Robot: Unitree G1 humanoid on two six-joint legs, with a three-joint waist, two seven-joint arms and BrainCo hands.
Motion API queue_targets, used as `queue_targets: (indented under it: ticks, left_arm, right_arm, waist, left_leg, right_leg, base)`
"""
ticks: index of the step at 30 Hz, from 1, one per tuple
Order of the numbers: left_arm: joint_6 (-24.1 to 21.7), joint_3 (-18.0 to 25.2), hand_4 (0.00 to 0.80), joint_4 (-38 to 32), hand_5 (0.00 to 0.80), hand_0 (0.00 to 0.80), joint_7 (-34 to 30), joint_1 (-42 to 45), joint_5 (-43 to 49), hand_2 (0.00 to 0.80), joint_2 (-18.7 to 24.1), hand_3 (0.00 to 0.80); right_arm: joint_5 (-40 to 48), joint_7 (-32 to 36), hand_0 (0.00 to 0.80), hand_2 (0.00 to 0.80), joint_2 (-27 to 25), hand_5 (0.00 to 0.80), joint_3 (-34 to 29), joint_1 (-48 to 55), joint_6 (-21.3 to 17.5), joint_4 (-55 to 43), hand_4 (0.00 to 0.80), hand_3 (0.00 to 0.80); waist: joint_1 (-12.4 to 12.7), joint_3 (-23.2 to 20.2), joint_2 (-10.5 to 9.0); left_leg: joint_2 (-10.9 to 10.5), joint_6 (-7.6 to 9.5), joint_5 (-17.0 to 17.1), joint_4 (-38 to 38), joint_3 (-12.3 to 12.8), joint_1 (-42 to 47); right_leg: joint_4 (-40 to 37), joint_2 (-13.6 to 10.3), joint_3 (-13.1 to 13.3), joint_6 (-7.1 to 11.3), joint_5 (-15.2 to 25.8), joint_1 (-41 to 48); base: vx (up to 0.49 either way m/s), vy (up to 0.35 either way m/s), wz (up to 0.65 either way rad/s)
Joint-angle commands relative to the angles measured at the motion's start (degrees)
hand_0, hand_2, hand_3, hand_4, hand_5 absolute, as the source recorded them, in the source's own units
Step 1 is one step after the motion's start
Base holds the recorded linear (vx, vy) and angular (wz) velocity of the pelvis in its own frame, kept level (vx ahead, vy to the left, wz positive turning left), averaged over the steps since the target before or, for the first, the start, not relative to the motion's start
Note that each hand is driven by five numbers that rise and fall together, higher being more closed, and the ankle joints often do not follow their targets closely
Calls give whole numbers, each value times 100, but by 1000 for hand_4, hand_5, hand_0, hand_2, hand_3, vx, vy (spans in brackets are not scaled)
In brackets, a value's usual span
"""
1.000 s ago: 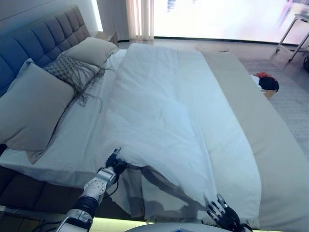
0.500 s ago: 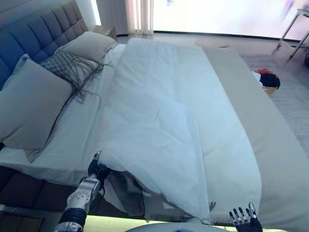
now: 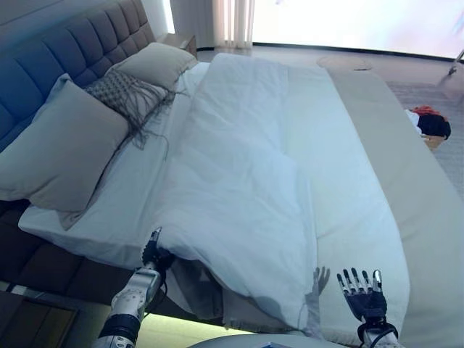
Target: Make the bed neatly
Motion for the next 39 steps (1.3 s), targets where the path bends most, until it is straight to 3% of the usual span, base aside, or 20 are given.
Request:
queue_targets:
  ticks: [1,5,6,7,8,11,14,17,18,20,22,26,28,30,31,34,35,37,38,39]
  left_arm:
    - [-128,417,800,-351,800,800,-409,-268,105,800,183,800]
    - [-162,289,800,-345,800,800,-316,-390,305,800,285,800]
    - [-170,305,800,-355,800,800,-264,-388,283,800,283,800]
    - [-165,321,800,-337,800,800,-229,-383,274,800,275,800]
    - [-208,342,800,-301,800,800,-270,-311,384,800,237,800]
    - [-389,346,800,-452,800,800,-429,-24,615,800,111,800]
    - [-507,149,800,-550,800,800,-422,-109,455,800,89,800]
    - [-727,-42,800,-494,800,800,-433,-581,41,800,46,800]
    - [-768,-149,800,-374,800,800,-508,-802,-130,800,95,800]
    - [-926,-272,800,-198,800,800,-598,-962,-188,800,124,800]
    - [-941,-216,800,-161,800,800,-535,-805,-324,800,113,800]
    - [-791,-12,800,-144,800,800,-375,-513,-224,800,114,800]
    - [-714,17,800,-114,800,800,-370,-473,-103,800,35,800]
    - [-648,47,800,-79,800,800,-411,-438,-65,800,-19,800]
    - [-578,73,800,-79,800,800,-475,-413,-26,800,-63,800]
    - [-365,98,800,-206,800,800,-434,-362,256,800,-110,800]
    - [-313,86,800,-240,800,800,-388,-380,420,800,-104,800]
    - [-317,52,800,-320,800,800,-281,-299,593,800,-35,800]
    - [-322,90,800,-417,800,800,-393,-210,710,800,73,800]
    - [-315,177,800,-628,800,800,-336,-88,875,800,175,800]
  right_arm:
    - [-335,-117,0,0,48,0,-434,38,-154,-736,0,0]
    - [-660,-181,0,0,282,0,-249,208,-359,-1307,0,0]
    - [-619,-193,0,0,345,0,-142,266,-359,-1425,0,0]
    - [-582,-155,0,0,388,0,-84,325,-324,-1476,0,0]
    - [-572,69,0,0,458,0,34,469,-290,-1447,0,0]
    - [-632,230,0,0,557,0,393,710,-410,-1591,0,0]
    - [-543,85,0,0,485,0,692,566,-639,-1407,0,0]
    - [-316,-420,0,0,137,0,1147,-137,-886,-1646,0,0]
    - [-202,-456,0,0,32,0,1265,-383,-989,-1597,0,0]
    - [-137,-539,0,0,-16,0,1327,-538,-1060,-1623,0,0]
    - [-184,-655,0,0,-20,0,1200,-408,-844,-1768,0,0]
    - [-427,-396,0,0,24,0,754,20,-421,-1791,0,0]
    - [-476,-298,0,0,41,0,643,41,-382,-1771,0,0]
    - [-576,-326,0,0,30,0,616,-10,-358,-1861,0,0]
    - [-691,-353,0,0,8,0,602,-85,-349,-1942,0,0]
    - [-798,-369,0,0,-40,0,586,-182,-351,-1973,0,0]
    - [-768,-350,0,0,-9,0,589,-180,-385,-1943,0,0]
    - [-724,-419,0,0,137,0,556,-227,-210,-2133,0,0]
    - [-752,-419,0,0,238,0,600,-231,-191,-2192,0,0]
    - [-746,-416,0,0,326,0,608,-236,-80,-2215,0,0]
  waist:
    - [44,-51,-200]
    - [-56,52,-306]
    - [-66,62,-314]
    - [-77,59,-313]
    - [-79,77,-274]
    - [-9,36,-251]
    - [168,34,-201]
    - [262,368,-37]
    - [222,466,-15]
    - [115,588,-26]
    - [19,520,11]
    - [-116,308,211]
    - [-160,257,317]
    - [-204,239,439]
    - [-236,240,547]
    - [-249,246,550]
    - [-247,235,486]
    - [-196,231,322]
    - [-169,253,281]
    - [-102,260,237]
  left_leg:
    - [-51,460,-119,1135,-364,-805]
    - [-399,674,-244,1060,-137,-771]
    - [-448,766,-223,1007,-38,-767]
    - [-489,846,-202,958,3,-786]
    - [-590,1042,-96,846,34,-847]
    - [-775,1190,147,644,89,-934]
    - [-982,1065,411,655,-113,-1396]
    - [-934,779,774,829,-614,-2264]
    - [-802,742,807,956,-584,-2399]
    - [-471,657,737,1336,-633,-2372]
    - [-63,531,917,1446,-777,-2170]
    - [624,257,1473,650,-933,-1448]
    - [777,149,1596,357,-1012,-1194]
    - [803,71,1568,158,-1064,-1012]
    - [739,32,1454,58,-1096,-947]
    - [492,47,899,257,-848,-929]
    - [399,81,680,391,-709,-925]
    - [109,144,132,1160,-797,-1135]
    - [57,238,-9,1208,-698,-1127]
    - [58,338,-34,1099,-428,-991]
  right_leg:
    - [703,-529,77,101,72,-270]
    - [835,-903,36,101,860,-629]
    - [1160,-845,-9,101,735,-759]
    - [1514,-742,0,101,618,-862]
    - [2676,-256,-15,101,312,-1177]
    - [3170,446,-158,-10,114,-1343]
    - [1883,728,-420,-523,-289,-900]
    - [1424,1027,-143,-843,-622,-1014]
    - [1360,1017,-143,-910,-589,-1099]
    - [1422,899,-151,-971,-645,-1142]
    - [1571,842,-120,-1002,-728,-1160]
    - [1641,711,-53,-891,-905,-960]
    - [1680,515,13,-776,-928,-918]
    - [1760,264,132,-631,-949,-939]
    - [1826,20,262,-481,-950,-966]
    - [1800,-614,437,-106,-772,-905]
    - [1657,-840,425,17,-594,-840]
    - [916,-1113,640,101,213,-701]
    - [868,-1244,574,101,505,-811]
    - [974,-1321,330,101,557,-933]
  base:
    - [-32,186,-8]
    - [-82,137,-17]
    - [-167,160,-36]
    - [-209,219,-45]
    - [-176,185,-52]
    - [-94,54,-55]
    - [-110,-106,1]
    - [-413,38,0]
    - [-479,84,10]
    - [-209,110,1]
    - [53,210,8]
    - [179,380,4]
    - [124,508,-2]
    - [93,619,-15]
    - [99,715,-24]
    - [115,695,-21]
    - [118,489,7]
    - [54,281,-13]
    - [-27,273,-46]
    - [-63,317,-57]
